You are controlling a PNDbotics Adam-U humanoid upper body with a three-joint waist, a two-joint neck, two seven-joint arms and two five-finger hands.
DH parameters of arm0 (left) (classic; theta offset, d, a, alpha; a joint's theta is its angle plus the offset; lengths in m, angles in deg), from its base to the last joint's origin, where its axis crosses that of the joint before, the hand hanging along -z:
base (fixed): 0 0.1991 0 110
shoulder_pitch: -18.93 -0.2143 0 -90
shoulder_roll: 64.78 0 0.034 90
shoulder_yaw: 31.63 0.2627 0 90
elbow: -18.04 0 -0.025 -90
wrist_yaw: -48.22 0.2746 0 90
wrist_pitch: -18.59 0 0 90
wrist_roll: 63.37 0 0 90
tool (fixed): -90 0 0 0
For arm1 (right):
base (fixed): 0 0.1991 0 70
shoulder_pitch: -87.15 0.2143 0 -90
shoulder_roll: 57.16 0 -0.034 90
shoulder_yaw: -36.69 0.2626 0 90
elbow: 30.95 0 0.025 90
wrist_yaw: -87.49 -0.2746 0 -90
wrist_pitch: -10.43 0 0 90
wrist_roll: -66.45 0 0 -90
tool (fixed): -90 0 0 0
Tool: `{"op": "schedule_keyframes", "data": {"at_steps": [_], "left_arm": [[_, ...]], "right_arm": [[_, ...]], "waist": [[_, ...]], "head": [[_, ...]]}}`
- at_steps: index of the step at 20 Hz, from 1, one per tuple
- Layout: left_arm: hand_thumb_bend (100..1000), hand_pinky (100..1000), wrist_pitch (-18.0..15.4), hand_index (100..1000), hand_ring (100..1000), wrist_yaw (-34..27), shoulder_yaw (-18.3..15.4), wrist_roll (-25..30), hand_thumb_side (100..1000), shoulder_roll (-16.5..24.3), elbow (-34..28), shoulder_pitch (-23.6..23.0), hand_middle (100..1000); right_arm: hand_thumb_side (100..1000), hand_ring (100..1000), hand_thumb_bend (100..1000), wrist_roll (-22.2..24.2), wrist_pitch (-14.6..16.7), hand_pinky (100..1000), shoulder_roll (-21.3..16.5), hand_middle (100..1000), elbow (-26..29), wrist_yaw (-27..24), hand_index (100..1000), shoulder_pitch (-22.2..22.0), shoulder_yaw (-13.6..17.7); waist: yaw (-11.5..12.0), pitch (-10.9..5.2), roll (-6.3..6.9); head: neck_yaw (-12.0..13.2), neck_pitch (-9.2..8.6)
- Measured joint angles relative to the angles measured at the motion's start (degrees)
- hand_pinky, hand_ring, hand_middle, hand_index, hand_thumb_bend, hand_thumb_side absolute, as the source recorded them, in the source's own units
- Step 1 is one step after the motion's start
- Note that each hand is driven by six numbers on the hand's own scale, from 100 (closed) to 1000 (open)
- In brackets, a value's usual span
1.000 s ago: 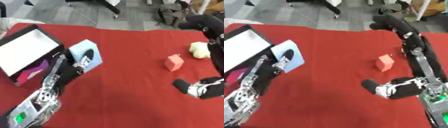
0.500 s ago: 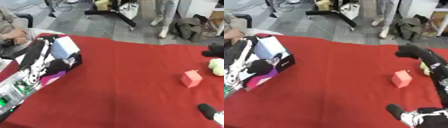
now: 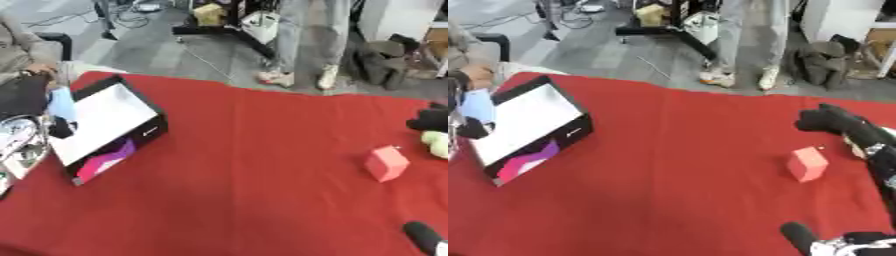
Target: Pick up the objects with one hand, pass them to the other hand, and then place them into the box on the other side of the table.
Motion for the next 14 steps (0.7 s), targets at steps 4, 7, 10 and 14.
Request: {"op": "schedule_keyframes", "data": {"at_steps": [4, 7, 10, 14], "left_arm": [[535, 710, 0.0, 866, 694, 0.8, -0.9, -0.2, 112, -1.0, 1.7, 0.1, 691], [526, 720, 0.0, 868, 702, -0.6, -0.6, -2.1, 140, -2.0, 2.6, 0.5, 696], [573, 767, 0.0, 910, 777, -3.0, 0.5, -4.8, 257, -2.9, 3.5, 1.2, 784], [759, 821, 0.1, 962, 854, -6.4, 2.9, -8.0, 495, -4.1, 4.6, 2.5, 872]], "right_arm": [[448, 801, 395, 0.8, 0.3, 978, 0.0, 851, 0.0, 0.0, 1000, -0.1, 0.0], [454, 801, 392, 1.4, 0.5, 981, 0.0, 850, 0.0, -0.1, 1000, -0.2, -0.2], [459, 801, 387, 1.9, 0.5, 984, 0.0, 849, 0.0, -0.3, 1000, -0.3, -0.4], [465, 801, 383, 2.7, 0.6, 988, 0.0, 850, -0.2, -0.6, 1000, -0.3, -0.5]], "waist": [[-0.1, -0.01, -0.18], [-0.3, -0.01, -0.50], [-0.5, 0.00, -0.78], [-0.9, 0.02, -1.16]], "head": [[-0.3, -0.46], [-0.6, -0.84], [-0.7, -1.04], [-0.9, -1.41]]}}
